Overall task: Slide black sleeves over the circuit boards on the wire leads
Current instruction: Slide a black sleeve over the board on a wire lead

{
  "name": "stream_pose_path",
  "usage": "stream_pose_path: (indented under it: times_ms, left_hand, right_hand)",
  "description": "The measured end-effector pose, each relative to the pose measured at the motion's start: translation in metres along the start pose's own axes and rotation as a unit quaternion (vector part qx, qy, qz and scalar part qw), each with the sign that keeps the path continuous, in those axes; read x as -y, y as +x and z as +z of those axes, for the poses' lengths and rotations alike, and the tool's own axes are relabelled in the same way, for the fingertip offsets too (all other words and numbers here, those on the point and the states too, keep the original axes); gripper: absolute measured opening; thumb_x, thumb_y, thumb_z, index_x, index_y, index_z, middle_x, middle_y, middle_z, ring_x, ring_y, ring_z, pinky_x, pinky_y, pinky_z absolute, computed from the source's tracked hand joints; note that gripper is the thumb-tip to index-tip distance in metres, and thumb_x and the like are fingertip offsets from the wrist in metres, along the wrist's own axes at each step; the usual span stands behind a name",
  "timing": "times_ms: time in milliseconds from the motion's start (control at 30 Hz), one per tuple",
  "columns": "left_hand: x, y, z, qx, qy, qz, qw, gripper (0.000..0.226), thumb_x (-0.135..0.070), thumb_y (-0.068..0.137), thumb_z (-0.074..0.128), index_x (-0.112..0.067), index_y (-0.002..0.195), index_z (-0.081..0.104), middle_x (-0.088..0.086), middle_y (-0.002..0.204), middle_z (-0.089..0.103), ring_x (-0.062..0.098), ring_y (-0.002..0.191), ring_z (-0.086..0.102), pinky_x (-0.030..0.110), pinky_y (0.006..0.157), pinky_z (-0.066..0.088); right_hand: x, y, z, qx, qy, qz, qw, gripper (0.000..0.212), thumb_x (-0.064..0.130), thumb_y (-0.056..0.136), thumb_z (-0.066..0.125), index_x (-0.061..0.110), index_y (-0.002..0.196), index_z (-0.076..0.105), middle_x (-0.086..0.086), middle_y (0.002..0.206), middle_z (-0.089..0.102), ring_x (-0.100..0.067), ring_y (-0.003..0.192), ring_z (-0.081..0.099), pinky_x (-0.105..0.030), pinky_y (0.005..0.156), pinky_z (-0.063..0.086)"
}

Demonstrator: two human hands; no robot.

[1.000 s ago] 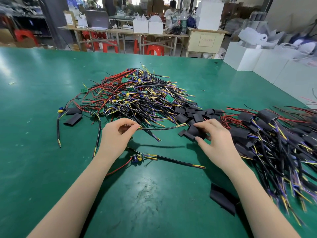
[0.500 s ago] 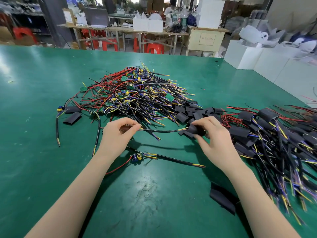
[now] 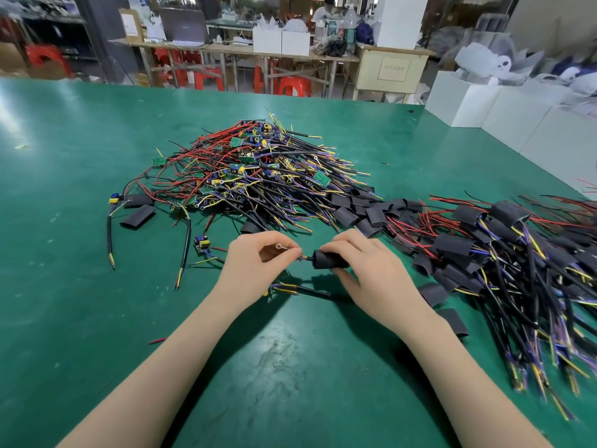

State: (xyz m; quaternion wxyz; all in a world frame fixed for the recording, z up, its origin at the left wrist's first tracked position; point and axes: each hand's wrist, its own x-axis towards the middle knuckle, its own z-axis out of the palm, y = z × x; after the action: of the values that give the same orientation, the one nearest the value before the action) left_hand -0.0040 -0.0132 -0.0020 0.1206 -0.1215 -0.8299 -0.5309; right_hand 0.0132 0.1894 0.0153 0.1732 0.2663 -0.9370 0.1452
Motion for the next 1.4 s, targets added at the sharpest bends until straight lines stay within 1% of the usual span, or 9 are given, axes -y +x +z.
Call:
stream_pose_path:
  times_ms: [100, 200, 333, 433, 567, 700, 833, 1000, 1400]
  left_hand:
    - [-0.003, 0.000, -0.005, 0.067, -0.008, 0.014, 0.998, 0.020, -0.016, 0.081, 0.078, -0.020, 0.099, 0.071, -0.008, 0.090, 0.072, 0.004, 0.086, 0.066, 0.017, 0.080, 0.051]
    - [0.002, 0.002, -0.019, 0.117, 0.052, -0.010, 0.992, 0.046, -0.025, 0.073, 0.084, -0.029, 0.113, 0.062, -0.016, 0.105, 0.067, -0.002, 0.100, 0.060, 0.012, 0.087, 0.045]
    - [0.002, 0.000, -0.016, 0.119, 0.130, 0.004, 0.984, 0.026, -0.019, 0.073, 0.083, -0.025, 0.095, 0.069, -0.012, 0.095, 0.071, -0.004, 0.090, 0.061, 0.002, 0.078, 0.038]
    - [-0.001, -0.001, -0.012, 0.102, 0.118, 0.027, 0.987, 0.015, -0.012, 0.077, 0.078, -0.019, 0.089, 0.072, -0.010, 0.087, 0.072, -0.001, 0.083, 0.063, 0.008, 0.079, 0.043]
    - [-0.005, -0.002, -0.012, 0.079, 0.107, 0.050, 0.990, 0.016, -0.010, 0.077, 0.078, -0.016, 0.090, 0.072, -0.011, 0.087, 0.071, 0.000, 0.086, 0.064, 0.010, 0.083, 0.043]
    - [-0.008, -0.002, -0.012, 0.056, 0.097, 0.077, 0.991, 0.018, -0.007, 0.075, 0.079, -0.015, 0.089, 0.070, -0.010, 0.086, 0.070, 0.002, 0.085, 0.063, 0.007, 0.082, 0.041]
    - [-0.010, -0.003, -0.012, 0.046, 0.080, 0.089, 0.992, 0.017, -0.004, 0.076, 0.078, -0.012, 0.087, 0.068, -0.006, 0.084, 0.070, 0.008, 0.081, 0.065, 0.015, 0.081, 0.047]
    - [-0.013, -0.003, -0.012, 0.042, 0.089, 0.126, 0.987, 0.019, 0.000, 0.074, 0.078, -0.011, 0.086, 0.067, -0.006, 0.084, 0.069, 0.006, 0.082, 0.063, 0.011, 0.080, 0.044]
    - [-0.013, -0.002, -0.014, 0.034, 0.091, 0.156, 0.983, 0.021, -0.001, 0.072, 0.080, -0.013, 0.084, 0.067, -0.009, 0.083, 0.068, 0.004, 0.081, 0.063, 0.010, 0.078, 0.043]
  right_hand:
    - [0.001, 0.000, -0.001, -0.008, 0.033, 0.037, 0.999, 0.030, 0.009, 0.087, 0.061, 0.017, 0.115, 0.060, 0.001, 0.116, 0.056, -0.031, 0.091, 0.061, -0.043, 0.067, 0.051]
    - [-0.005, -0.001, -0.004, -0.035, 0.024, 0.061, 0.997, 0.026, 0.010, 0.088, 0.061, 0.017, 0.113, 0.062, 0.000, 0.115, 0.057, -0.031, 0.091, 0.061, -0.043, 0.066, 0.051]
    - [-0.005, -0.002, -0.004, -0.040, 0.022, 0.061, 0.997, 0.026, 0.011, 0.088, 0.062, 0.018, 0.112, 0.062, 0.001, 0.114, 0.057, -0.031, 0.091, 0.062, -0.043, 0.065, 0.052]
    - [-0.002, -0.002, -0.002, -0.027, 0.033, 0.040, 0.998, 0.030, 0.007, 0.085, 0.063, 0.018, 0.113, 0.061, 0.002, 0.115, 0.056, -0.028, 0.090, 0.060, -0.042, 0.063, 0.051]
    - [0.001, 0.000, 0.000, 0.004, 0.036, -0.013, 0.999, 0.035, 0.000, 0.082, 0.064, 0.012, 0.115, 0.062, -0.004, 0.113, 0.058, -0.032, 0.089, 0.059, -0.037, 0.071, 0.048]
    - [0.000, 0.000, 0.003, 0.006, 0.059, -0.030, 0.998, 0.036, -0.001, 0.083, 0.062, 0.011, 0.117, 0.060, -0.003, 0.114, 0.056, -0.032, 0.092, 0.058, -0.043, 0.074, 0.050]
    - [-0.004, -0.001, 0.003, 0.002, 0.103, -0.032, 0.994, 0.037, -0.002, 0.081, 0.064, 0.009, 0.116, 0.061, -0.002, 0.111, 0.055, -0.026, 0.094, 0.057, -0.045, 0.075, 0.051]
    - [-0.005, -0.001, 0.000, -0.002, 0.151, -0.022, 0.988, 0.037, -0.001, 0.080, 0.068, 0.011, 0.114, 0.064, 0.000, 0.107, 0.057, -0.018, 0.094, 0.056, -0.037, 0.084, 0.048]
    - [-0.003, -0.001, 0.001, -0.027, 0.147, -0.027, 0.988, 0.037, -0.001, 0.080, 0.069, 0.010, 0.115, 0.064, -0.001, 0.107, 0.056, -0.017, 0.094, 0.056, -0.029, 0.084, 0.047]
